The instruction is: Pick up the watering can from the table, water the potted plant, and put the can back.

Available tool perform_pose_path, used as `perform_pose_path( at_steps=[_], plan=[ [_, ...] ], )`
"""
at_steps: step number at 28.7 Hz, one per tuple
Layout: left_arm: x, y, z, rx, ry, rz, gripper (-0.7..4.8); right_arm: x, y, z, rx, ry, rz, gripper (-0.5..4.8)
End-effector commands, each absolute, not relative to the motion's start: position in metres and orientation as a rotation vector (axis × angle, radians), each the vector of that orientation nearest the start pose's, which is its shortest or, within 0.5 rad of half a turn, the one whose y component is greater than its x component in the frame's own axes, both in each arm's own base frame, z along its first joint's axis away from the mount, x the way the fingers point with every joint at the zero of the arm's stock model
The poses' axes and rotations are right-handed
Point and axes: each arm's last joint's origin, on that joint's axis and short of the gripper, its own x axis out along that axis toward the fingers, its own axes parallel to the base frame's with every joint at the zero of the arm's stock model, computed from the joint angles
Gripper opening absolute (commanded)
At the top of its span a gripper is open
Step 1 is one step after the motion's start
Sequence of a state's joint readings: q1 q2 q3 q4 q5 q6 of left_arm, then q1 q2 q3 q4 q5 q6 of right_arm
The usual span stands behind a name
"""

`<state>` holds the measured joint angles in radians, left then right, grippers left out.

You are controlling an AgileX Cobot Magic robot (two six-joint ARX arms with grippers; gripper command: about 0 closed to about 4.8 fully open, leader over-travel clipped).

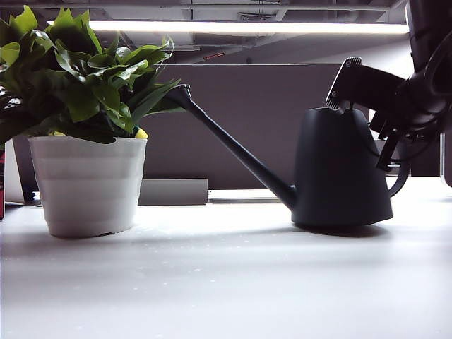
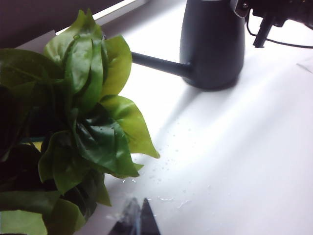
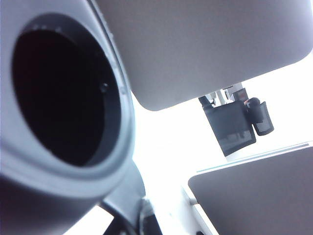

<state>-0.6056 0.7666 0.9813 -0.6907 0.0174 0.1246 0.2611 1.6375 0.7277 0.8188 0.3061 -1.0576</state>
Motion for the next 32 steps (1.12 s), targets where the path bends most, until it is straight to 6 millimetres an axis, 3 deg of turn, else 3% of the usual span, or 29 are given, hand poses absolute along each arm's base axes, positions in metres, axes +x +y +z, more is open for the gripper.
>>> perform_pose_path(
  at_steps=[1,5,12,14,16,18,24,32],
  plan=[
    [0.116,-0.081,0.354,0.280,0.408,-0.645,-0.06,0.327,0.079,0.206,-1.007,-0.008,-0.038,-0.05],
    [0.116,-0.081,0.354,0.282,0.416,-0.646,-0.06,0.329,0.081,0.198,-0.976,0.012,-0.028,-0.05],
    [0.115,-0.080,0.352,0.286,0.432,-0.646,-0.06,0.328,0.079,0.204,-0.942,0.018,-0.164,-0.03],
    [0.115,-0.080,0.352,0.286,0.431,-0.646,-0.06,0.328,0.078,0.206,-0.940,0.031,-0.194,0.33],
    [0.115,-0.080,0.352,0.286,0.432,-0.646,-0.06,0.327,0.077,0.208,-0.936,0.036,-0.215,1.24],
    [0.115,-0.080,0.352,0.286,0.431,-0.646,-0.06,0.326,0.077,0.210,-0.935,0.034,-0.214,1.72],
    [0.115,-0.080,0.352,0.281,0.432,-0.645,-0.06,0.326,0.078,0.208,-0.931,0.045,-0.181,1.74],
    [0.115,-0.080,0.352,0.278,0.434,-0.644,-0.06,0.326,0.078,0.203,-0.947,0.087,-0.156,2.55]
  ],
)
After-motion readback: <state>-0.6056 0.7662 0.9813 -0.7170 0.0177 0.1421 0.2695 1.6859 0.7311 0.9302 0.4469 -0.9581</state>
